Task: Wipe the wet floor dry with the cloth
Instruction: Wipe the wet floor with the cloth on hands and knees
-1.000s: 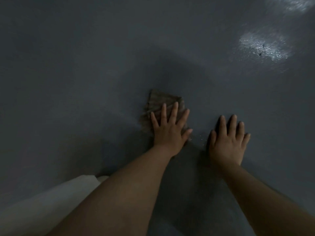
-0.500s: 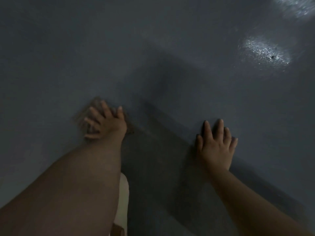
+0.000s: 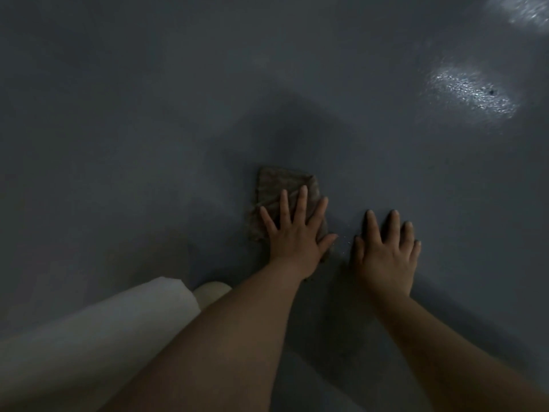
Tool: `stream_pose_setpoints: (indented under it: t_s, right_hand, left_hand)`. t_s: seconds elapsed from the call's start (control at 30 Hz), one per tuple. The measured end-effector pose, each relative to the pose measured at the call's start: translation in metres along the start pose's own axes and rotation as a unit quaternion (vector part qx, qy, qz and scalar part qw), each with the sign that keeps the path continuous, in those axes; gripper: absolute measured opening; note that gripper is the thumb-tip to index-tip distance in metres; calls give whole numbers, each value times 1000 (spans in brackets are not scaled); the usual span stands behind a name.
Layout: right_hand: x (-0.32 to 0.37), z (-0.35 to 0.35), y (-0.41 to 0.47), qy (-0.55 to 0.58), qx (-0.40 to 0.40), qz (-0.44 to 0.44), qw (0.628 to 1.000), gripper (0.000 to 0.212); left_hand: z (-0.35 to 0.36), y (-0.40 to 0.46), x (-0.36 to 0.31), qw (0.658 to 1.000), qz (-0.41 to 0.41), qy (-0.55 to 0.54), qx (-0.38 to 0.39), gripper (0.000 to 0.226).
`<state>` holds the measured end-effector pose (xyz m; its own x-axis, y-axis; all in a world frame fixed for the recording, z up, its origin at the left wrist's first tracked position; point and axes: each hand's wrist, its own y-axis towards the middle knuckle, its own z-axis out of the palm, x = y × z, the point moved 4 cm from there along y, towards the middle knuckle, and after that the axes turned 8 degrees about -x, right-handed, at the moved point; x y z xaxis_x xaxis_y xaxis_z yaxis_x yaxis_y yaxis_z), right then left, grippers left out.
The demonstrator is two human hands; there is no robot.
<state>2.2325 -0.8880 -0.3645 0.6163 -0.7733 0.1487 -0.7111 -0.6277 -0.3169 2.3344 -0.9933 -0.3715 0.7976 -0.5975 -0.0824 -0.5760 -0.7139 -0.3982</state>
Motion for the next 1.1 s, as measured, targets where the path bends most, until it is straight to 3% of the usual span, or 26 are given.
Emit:
stream_pose_setpoints:
  t_s: [0.13,0.23,0.3,0.4,0.5,0.6,0.67,0.77,0.87,0.97,1.1]
  right_hand:
    - [1,-3,0,1,7,2,1000,55]
    - [-1,-6,1,2,13,-6,1000,54]
    - [-3,-9,0,8,13,-13,1000,53]
    - [-8,-13,-1,17,6,-26,999,52]
    - [-24,-19,0,22,-31,-7,999,50]
    - [-44,-24,-2,22,-40,45,998,48]
    - [-56,-26,-6,20,-45,74,996,48]
    - [-72,-26,-11,18,-40,106,993,48]
    - [-82,-25,-19,24,-24,122,992,49]
    - [-90,-21,-26,34,-28,130,991,49]
    - [-95,-15,-34,45,-33,133,990,49]
  left_hand:
    - [-5,10,30,999,-43,-14,-13,67]
    - [-8,12,78,976,-203,-60,-50,66]
    - [-7,2,116,930,-342,-115,-71,65]
    - [-5,-16,147,831,-514,-193,-88,64]
    - [-1,-18,135,804,-548,-206,-100,63]
    - [6,-22,99,832,-505,-193,-122,63]
    - [13,-29,62,881,-429,-168,-103,65]
    - [23,-40,-13,957,-253,-122,-78,67]
    - [26,-51,-77,996,-36,-51,-70,67]
    - [38,-59,-113,987,150,-7,62,73]
    - [29,-43,-105,962,263,54,37,72]
